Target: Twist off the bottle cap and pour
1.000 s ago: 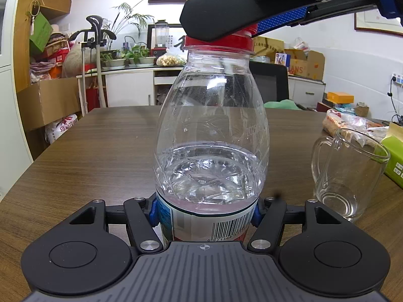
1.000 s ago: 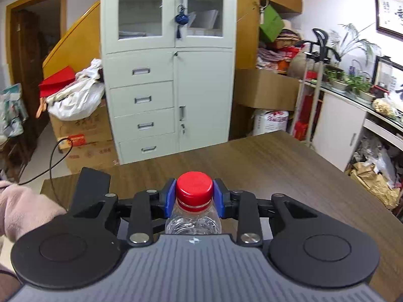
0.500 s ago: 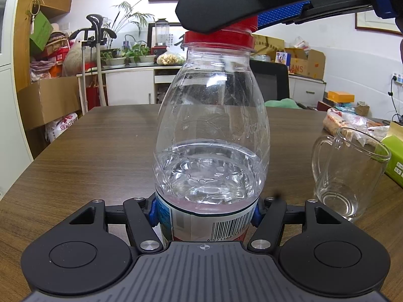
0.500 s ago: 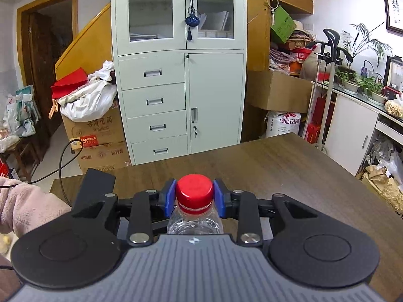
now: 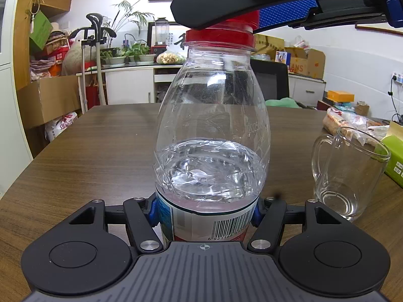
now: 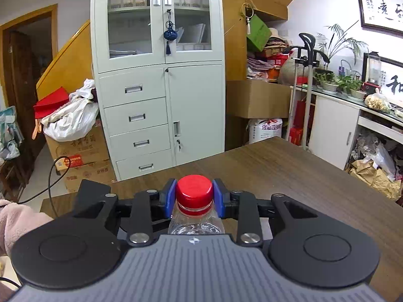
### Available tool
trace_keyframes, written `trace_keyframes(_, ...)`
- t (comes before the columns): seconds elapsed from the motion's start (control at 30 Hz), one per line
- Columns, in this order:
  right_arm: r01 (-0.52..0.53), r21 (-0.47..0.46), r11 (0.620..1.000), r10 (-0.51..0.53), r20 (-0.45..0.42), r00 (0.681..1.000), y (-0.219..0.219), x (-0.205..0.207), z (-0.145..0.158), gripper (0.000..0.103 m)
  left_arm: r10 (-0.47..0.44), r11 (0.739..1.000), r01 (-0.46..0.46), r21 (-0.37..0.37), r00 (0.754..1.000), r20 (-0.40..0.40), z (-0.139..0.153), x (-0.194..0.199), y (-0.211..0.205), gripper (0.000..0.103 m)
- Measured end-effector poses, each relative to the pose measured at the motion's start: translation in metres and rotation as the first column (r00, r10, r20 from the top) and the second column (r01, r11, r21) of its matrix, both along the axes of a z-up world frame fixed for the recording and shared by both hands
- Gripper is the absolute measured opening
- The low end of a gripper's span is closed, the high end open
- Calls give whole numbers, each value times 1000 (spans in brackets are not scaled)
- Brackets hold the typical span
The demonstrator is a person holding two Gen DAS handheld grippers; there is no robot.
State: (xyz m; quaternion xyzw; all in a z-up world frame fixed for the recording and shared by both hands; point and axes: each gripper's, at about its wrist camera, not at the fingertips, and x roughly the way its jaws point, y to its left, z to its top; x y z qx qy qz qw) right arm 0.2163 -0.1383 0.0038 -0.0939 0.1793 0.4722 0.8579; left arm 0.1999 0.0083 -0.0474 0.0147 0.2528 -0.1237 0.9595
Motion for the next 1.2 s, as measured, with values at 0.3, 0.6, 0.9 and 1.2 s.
trace_keyframes(0.3, -16, -56, 998, 17, 26, 1000, 8, -7, -3, 32, -1, 1000, 1, -5, 1000, -3, 0, 2, 2, 63)
trace_keyframes(0.6, -131, -59, 990, 130, -21, 991, -1, 9, -4, 32, -4, 1000, 4, -5, 1000, -2, -1, 1, 2, 64)
trace_keyframes(0.9, -240, -72, 968, 235, -70, 969, -10, 31, 6, 32, -7, 1000, 7, -10, 1000, -6, -1, 2, 3, 64)
trace_keyframes(1.2, -297, -93, 950, 292, -68, 954, -16, 36, 14, 34, -5, 1000, 5, -7, 1000, -3, -1, 1, 0, 64)
